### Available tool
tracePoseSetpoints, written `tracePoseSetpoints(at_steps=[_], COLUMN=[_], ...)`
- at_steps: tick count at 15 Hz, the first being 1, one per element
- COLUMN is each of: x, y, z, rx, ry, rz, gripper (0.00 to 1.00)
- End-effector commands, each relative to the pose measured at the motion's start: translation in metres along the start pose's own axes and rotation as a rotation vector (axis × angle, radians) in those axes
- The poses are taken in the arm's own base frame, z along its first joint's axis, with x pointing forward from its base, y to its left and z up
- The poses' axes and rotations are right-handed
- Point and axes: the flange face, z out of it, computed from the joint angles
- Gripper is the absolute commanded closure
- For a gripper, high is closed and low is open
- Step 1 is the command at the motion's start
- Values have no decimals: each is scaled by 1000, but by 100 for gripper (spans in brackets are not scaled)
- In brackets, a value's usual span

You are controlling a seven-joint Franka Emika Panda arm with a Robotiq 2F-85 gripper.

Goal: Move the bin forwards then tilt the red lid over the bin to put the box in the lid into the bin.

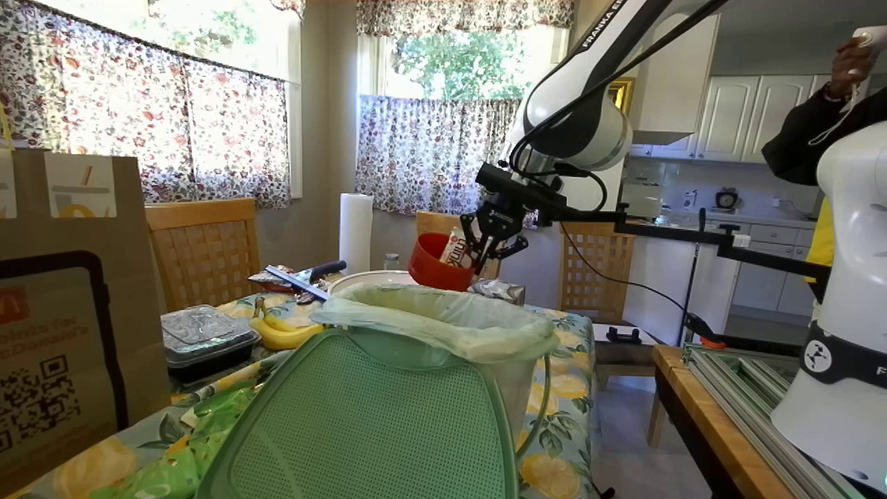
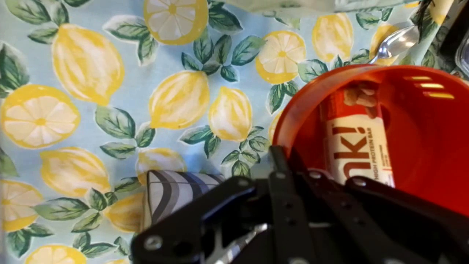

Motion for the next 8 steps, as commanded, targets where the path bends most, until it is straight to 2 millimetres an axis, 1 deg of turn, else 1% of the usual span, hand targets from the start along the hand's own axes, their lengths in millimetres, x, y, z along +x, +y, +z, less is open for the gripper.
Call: tracePoseSetpoints(at_steps=[1,4,6,8], x=[-15,-31,-47,-65], y=[0,-18,-31,-38], z=[-28,-47,-57,-65], rx=[40,56,68,69], ry=[47,93,122,144], rz=[-33,-86,-129,-180], gripper=[99,99,99,99])
